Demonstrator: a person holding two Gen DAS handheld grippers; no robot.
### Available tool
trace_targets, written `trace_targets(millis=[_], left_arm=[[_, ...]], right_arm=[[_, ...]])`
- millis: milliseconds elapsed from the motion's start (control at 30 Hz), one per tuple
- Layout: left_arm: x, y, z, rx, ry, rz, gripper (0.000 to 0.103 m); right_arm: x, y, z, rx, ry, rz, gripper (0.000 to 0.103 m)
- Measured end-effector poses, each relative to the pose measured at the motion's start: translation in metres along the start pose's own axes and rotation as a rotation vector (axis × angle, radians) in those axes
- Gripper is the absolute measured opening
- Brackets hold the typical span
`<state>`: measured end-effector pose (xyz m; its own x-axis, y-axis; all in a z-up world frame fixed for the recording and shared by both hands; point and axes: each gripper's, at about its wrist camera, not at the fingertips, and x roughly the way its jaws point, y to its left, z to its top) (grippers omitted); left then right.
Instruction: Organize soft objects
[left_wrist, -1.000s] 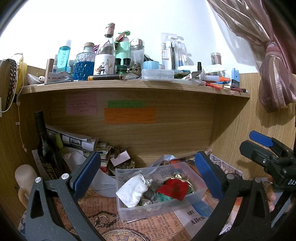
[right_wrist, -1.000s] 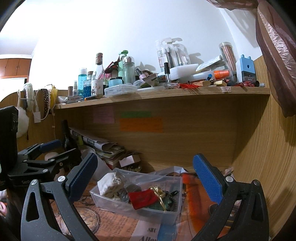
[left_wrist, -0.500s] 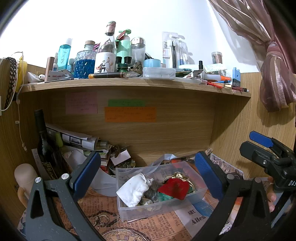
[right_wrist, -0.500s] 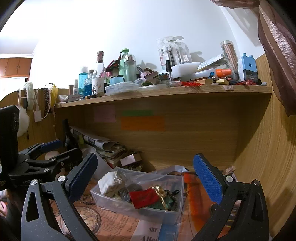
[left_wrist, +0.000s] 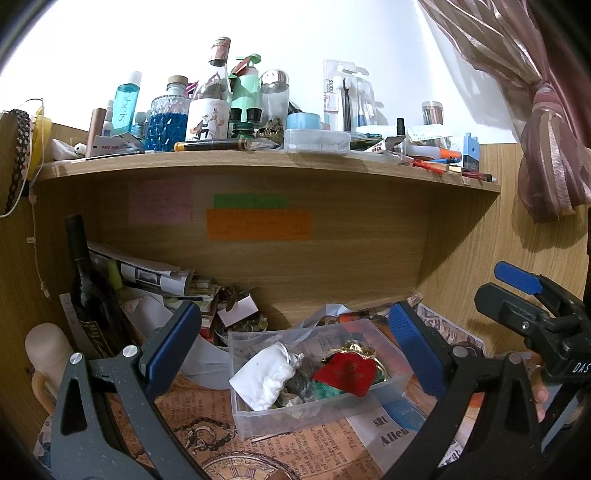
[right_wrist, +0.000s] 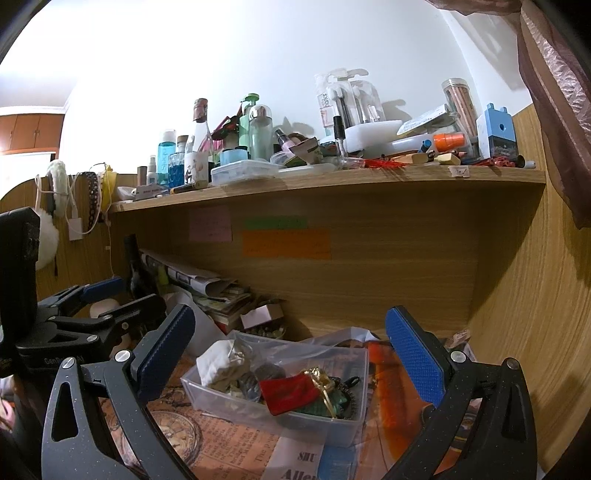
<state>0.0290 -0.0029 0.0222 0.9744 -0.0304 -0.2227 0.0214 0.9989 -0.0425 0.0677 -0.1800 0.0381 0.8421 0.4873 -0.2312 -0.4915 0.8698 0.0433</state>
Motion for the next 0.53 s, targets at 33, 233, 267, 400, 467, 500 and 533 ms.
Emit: trace_targets(millis=[33,233,267,400,467,500,533], left_arm=[[0.0003,-0.0002,-0.0004,0.001,0.000,0.000,0.103],[0.0012,-0.0003,-0.0003,0.004,0.000,-0.006,0.103],[0.0008,-0.0004,-0.0002,0.005,-0.001,-0.007,0.103],[0.0005,-0.0014,-0.0006,0.006,0.001,-0.008,0.103],[0.0003,-0.0012,-0.0007,0.002,0.003,-0.009,0.103],[0.0005,-0.0011,-0.0010,-0.001,0.005,-0.010,0.103],[0.0008,-0.0006,-0.0011,-0.003,0.007,-0.011,0.103]], right_arm=[[0.0003,0.0002,-0.0004,-0.001,0.000,0.000,0.103],[0.0022,0.0025,-0.0025,-0.005,0.007,0.003,0.103],[0.0030,0.0027,-0.0025,-0.005,0.009,0.003,0.103],[0.0042,0.0045,-0.0023,-0.005,0.014,0.005,0.103],[0.0050,0.0041,-0.0025,-0.005,0.018,0.007,0.103],[0.0054,0.0043,-0.0026,-0.006,0.021,0.008,0.103],[0.0058,0.0044,-0.0029,-0.006,0.023,0.008,0.103]])
